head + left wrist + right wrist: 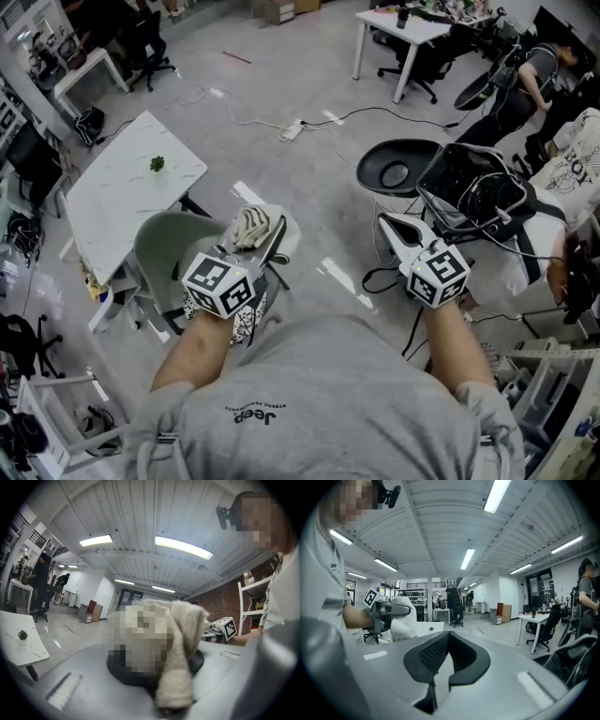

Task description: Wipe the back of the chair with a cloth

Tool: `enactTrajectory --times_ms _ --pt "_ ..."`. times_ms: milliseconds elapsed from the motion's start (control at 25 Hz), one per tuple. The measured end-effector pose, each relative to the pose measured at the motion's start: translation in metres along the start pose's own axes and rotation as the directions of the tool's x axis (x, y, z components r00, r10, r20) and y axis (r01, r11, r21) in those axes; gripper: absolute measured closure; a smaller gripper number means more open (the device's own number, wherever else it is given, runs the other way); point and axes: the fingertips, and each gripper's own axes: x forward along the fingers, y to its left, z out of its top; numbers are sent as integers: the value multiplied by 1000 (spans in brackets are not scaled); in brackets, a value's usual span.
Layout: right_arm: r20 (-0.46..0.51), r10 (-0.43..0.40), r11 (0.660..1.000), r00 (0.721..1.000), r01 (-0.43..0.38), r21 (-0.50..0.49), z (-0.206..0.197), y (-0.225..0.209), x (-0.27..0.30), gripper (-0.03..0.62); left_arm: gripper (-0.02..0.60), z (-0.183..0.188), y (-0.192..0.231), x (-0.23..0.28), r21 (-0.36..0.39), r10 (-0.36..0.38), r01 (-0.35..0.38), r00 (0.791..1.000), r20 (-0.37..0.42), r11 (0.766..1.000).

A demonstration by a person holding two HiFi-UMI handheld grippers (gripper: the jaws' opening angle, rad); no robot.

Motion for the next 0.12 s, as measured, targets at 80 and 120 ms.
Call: enactTrajectory --times_ms 80,120 --pt "0 2 1000 1000 -2 -1 1 0 0 594 439 1 -1 0 -1 0 0 1000 0 1000" --pt "1 3 1000 1000 -3 -1 2 0 -1 594 439 1 -1 -1 -2 0 0 1000 0 1000"
